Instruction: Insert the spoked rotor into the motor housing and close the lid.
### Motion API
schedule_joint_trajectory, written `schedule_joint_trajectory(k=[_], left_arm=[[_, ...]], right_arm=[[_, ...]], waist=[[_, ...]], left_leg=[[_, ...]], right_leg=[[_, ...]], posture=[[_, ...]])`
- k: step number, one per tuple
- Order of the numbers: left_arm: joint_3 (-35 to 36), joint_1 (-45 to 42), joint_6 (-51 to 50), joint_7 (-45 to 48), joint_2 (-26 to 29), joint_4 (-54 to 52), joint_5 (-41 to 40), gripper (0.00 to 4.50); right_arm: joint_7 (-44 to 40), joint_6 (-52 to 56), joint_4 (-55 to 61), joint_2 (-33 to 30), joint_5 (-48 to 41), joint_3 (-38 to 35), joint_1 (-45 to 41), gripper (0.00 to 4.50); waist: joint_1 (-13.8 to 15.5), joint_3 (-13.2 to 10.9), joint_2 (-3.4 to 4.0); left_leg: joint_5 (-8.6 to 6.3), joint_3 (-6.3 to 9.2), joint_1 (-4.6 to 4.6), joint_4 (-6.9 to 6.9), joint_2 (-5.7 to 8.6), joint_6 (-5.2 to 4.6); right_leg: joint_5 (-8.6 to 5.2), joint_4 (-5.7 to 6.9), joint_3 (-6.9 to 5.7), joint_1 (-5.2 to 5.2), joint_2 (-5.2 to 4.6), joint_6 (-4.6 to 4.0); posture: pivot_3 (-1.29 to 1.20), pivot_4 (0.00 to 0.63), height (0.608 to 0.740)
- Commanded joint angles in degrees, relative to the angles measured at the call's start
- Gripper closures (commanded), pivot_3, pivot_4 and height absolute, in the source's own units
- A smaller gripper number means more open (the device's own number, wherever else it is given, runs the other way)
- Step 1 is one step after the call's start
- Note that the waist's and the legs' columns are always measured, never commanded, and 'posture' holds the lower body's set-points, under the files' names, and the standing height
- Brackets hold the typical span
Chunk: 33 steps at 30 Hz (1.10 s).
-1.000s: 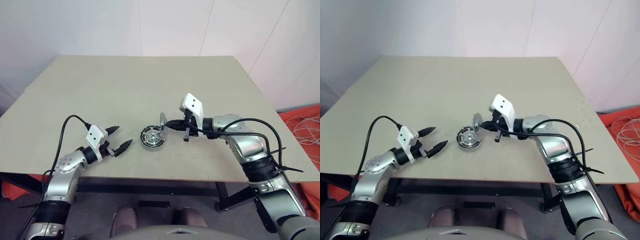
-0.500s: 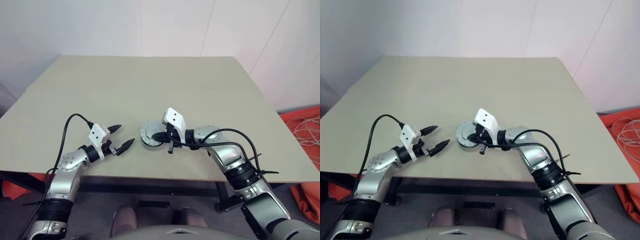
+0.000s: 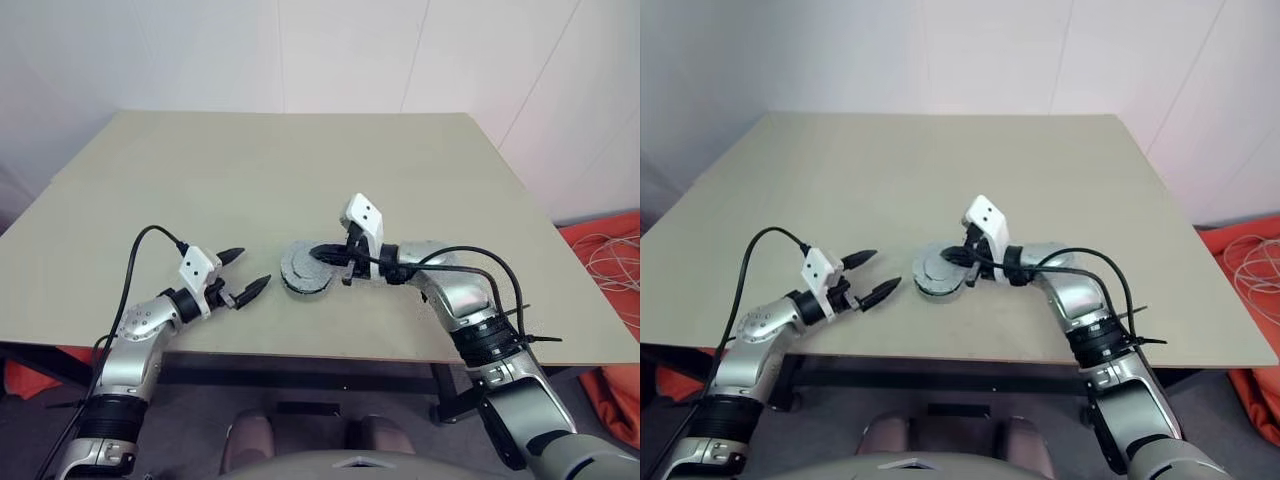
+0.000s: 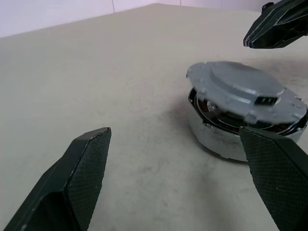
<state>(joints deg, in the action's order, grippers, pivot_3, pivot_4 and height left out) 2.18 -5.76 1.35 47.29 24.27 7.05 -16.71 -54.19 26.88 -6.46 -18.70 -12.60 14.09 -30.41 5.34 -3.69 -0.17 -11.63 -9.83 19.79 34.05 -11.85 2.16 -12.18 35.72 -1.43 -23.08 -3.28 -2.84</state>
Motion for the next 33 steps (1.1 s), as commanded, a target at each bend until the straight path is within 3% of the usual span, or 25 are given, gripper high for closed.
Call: schedule_joint_trajectory(k=[1, 11, 22, 33], left_arm=[[0.5, -1.0, 0.5, -0.4, 0.2, -1.0, -0.1, 0.00], [0.8, 0.0, 0.0, -1.0, 0.5, -2.1, -0.3, 0.00], [1.7, 2.4, -2.0, -1.0, 1.5, -5.3, -1.4, 0.00], [1.7, 3.7, -3.1, -1.6, 1.5, -6.9, -1.4, 0.00]], right_arm=[[-2.2, 0.7, 0.0, -0.1, -2.2, -1.2, -3.0, 3.54], [-3.2, -4.6, -4.4, 0.1, 0.0, 0.1, -3.6, 0.03], [-3.2, -13.5, -9.3, 2.1, 4.1, 2.4, -1.1, 0.01], [-0.5, -14.4, -14.1, 3.4, 8.1, 4.3, -2.1, 0.01]], waist=[[0.0, 0.0, 0.00], [0.0, 0.0, 0.00], [0.0, 0.0, 0.00], [-0.2, 0.0, -0.01]], left_leg=[[0.00, 0.00, 0.00, 0.00, 0.00, 0.00], [0.00, 0.00, 0.03, 0.00, 0.00, 0.00], [-0.01, 0.00, 0.04, 0.00, 0.00, -0.01], [0.00, 0.00, -0.03, 0.01, -0.01, 0.00]], right_leg=[[0.01, 0.00, 0.00, 0.00, 0.00, -0.02], [0.02, 0.00, 0.00, -0.02, 0.00, -0.03], [-0.03, -0.02, -0.01, -0.02, 0.00, 0.05], [-0.15, -0.01, 0.00, 0.01, 0.00, 0.25]], posture=[[0.00, 0.000, 0.740], [0.00, 0.000, 0.740], [0.00, 0.000, 0.740], [0.00, 0.000, 0.740]])
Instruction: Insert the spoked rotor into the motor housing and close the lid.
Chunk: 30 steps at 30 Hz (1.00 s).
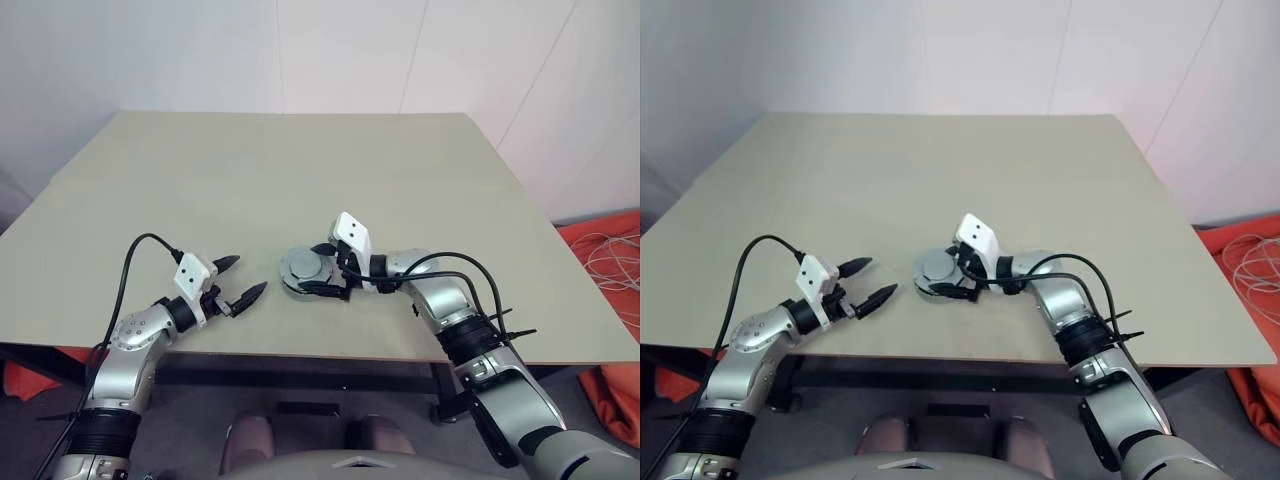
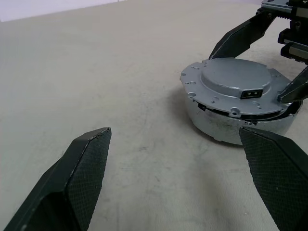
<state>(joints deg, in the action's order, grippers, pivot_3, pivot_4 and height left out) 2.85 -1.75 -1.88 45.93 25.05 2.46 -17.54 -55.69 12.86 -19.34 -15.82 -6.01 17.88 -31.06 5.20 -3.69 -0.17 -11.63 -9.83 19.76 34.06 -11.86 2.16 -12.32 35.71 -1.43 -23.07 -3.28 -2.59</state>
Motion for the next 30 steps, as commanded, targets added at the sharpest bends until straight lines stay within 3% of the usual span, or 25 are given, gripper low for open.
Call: schedule_joint_trajectory(k=[1, 3, 9, 16, 30], left_arm=[[1.0, -0.4, 0.1, -0.3, 0.7, -2.3, -0.6, 0.00], [0.9, -0.6, 0.1, -0.4, 0.5, -2.2, -0.5, 0.00], [0.5, -1.3, 0.4, -0.7, 0.1, -1.5, -0.3, 0.00], [0.6, -1.7, 0.6, -0.5, 0.1, -1.1, -0.3, 0.00], [0.7, -2.2, 1.0, 0.1, 0.4, -0.3, -0.2, 0.00]], right_arm=[[1.5, 0.2, -1.6, 0.8, 1.9, 0.7, -1.7, 0.01], [1.9, 0.2, -2.3, 1.0, 2.6, 1.1, -2.1, 0.01], [2.7, 2.3, -2.1, 1.7, 2.6, 0.7, -2.6, 1.34], [1.7, 3.9, 0.1, 1.3, 1.8, 0.4, -2.6, 1.34], [-9.3, 3.6, -1.5, -0.6, -1.8, -0.7, -6.7, 1.34]], waist=[[0.0, 0.0, 0.00], [-0.1, 0.0, 0.00], [-0.5, 0.0, -0.04], [-0.8, 0.0, -0.04], [-0.7, 0.0, -0.03]], left_leg=[[0.00, 0.00, -0.01, 0.00, 0.00, 0.00], [0.01, 0.00, -0.03, 0.00, 0.00, 0.02], [0.01, 0.00, -0.06, 0.00, 0.00, 0.02], [0.01, 0.00, -0.06, 0.00, 0.01, 0.02], [-0.04, 0.00, 0.21, 0.00, 0.00, -0.06]], right_leg=[[0.00, 0.01, 0.00, 0.01, 0.00, 0.00], [0.00, 0.01, 0.00, 0.02, 0.00, 0.00], [0.00, 0.01, 0.00, 0.08, 0.00, 0.00], [0.00, 0.01, 0.00, 0.09, 0.00, 0.00], [0.20, -0.07, -0.02, -0.10, 0.00, -0.35]], posture=[[0.00, 0.000, 0.740], [0.00, 0.000, 0.740], [0.00, 0.000, 0.740], [0.00, 0.000, 0.740], [0.00, 0.000, 0.740]])
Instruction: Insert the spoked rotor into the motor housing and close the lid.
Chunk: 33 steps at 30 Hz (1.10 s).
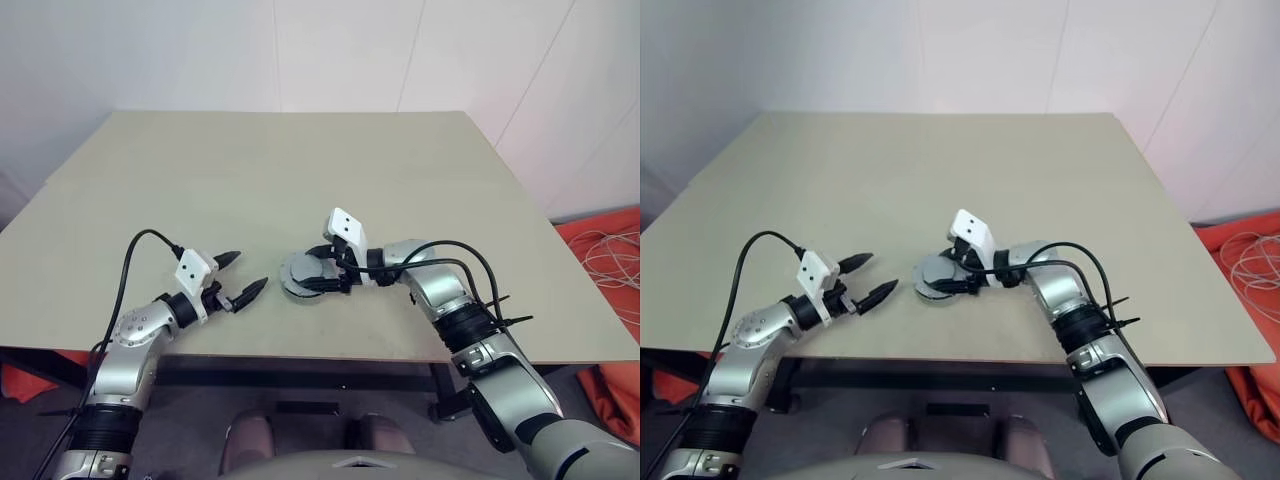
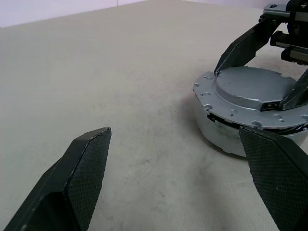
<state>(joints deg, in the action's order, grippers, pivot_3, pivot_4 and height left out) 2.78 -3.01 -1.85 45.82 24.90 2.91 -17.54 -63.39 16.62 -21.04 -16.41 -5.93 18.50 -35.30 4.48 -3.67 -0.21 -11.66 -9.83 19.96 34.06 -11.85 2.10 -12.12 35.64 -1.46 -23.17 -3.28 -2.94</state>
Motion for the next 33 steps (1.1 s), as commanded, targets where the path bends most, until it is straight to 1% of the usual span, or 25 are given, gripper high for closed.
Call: schedule_joint_trajectory(k=[1, 15, 33], left_arm=[[0.8, -0.9, 1.0, 0.2, 0.6, -0.7, -0.2, 0.00], [1.6, -0.6, 1.0, 0.7, 1.4, -0.6, -0.7, 0.00], [2.2, -1.0, 0.8, 1.1, 1.4, -0.6, -1.0, 0.00]], right_arm=[[-1.6, -0.2, -0.2, 0.1, -1.7, -1.4, -2.8, 1.34], [-1.4, -1.9, -3.6, 0.9, -0.4, -0.5, -2.6, 1.34], [-4.0, -3.8, -5.7, 0.5, 1.2, 1.4, -2.4, 1.34]], waist=[[0.0, 0.0, 0.00], [-0.2, 0.0, 0.00], [-0.3, 0.0, 0.00]], left_leg=[[0.00, 0.00, 0.00, 0.00, 0.00, 0.00], [0.00, 0.00, -0.01, 0.00, -0.01, 0.00], [0.00, 0.00, -0.02, 0.00, -0.01, -0.01]], right_leg=[[0.00, 0.00, 0.00, 0.00, 0.00, 0.00], [0.00, 0.02, 0.00, -0.01, 0.00, 0.00], [0.00, 0.03, 0.00, -0.01, 0.00, 0.00]], posture=[[0.00, 0.000, 0.740], [0.00, 0.000, 0.740], [0.00, 0.000, 0.740]])
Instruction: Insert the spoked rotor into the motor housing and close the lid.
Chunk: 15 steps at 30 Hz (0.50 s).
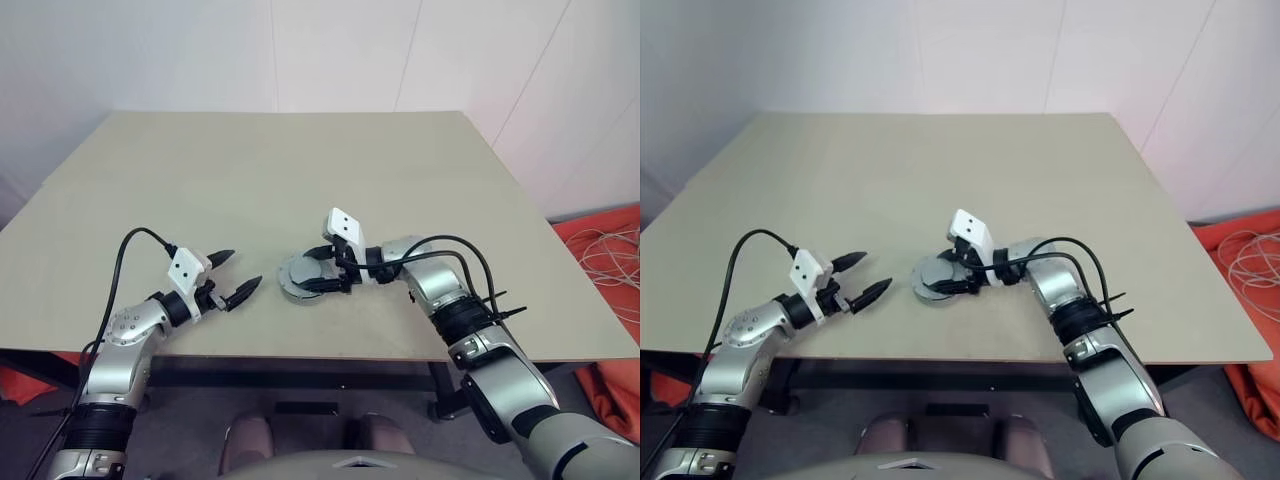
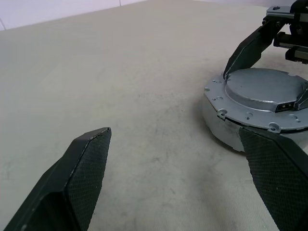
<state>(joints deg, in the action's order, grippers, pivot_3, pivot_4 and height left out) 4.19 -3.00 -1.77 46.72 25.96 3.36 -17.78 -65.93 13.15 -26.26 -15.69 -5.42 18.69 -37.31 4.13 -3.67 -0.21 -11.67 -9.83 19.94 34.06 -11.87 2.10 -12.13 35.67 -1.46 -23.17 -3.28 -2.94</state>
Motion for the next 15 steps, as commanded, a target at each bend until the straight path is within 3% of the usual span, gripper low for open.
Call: schedule_joint_trajectory(k=[1, 15], left_arm=[[0.8, -1.1, 0.7, 0.2, 0.4, -1.0, -0.8, 0.00], [0.3, -2.1, 0.3, 0.0, -0.1, -0.2, -0.4, 0.00]], right_arm=[[-1.7, -0.2, -0.4, -0.3, 0.7, 1.3, -0.3, 1.34], [-1.7, -2.0, -6.1, 0.2, 3.6, 3.6, 0.1, 1.34]], waist=[[0.0, 0.0, 0.00], [0.0, 0.1, -0.05]], left_leg=[[0.00, 0.00, 0.00, 0.00, 0.00, 0.00], [0.00, 0.00, -0.24, 0.00, 0.00, 0.00]], right_leg=[[0.00, 0.00, 0.00, 0.00, 0.00, 0.00], [-0.03, 0.01, 0.01, 0.23, -0.01, 0.05]], posture=[[0.00, 0.000, 0.740], [0.00, 0.000, 0.740]])
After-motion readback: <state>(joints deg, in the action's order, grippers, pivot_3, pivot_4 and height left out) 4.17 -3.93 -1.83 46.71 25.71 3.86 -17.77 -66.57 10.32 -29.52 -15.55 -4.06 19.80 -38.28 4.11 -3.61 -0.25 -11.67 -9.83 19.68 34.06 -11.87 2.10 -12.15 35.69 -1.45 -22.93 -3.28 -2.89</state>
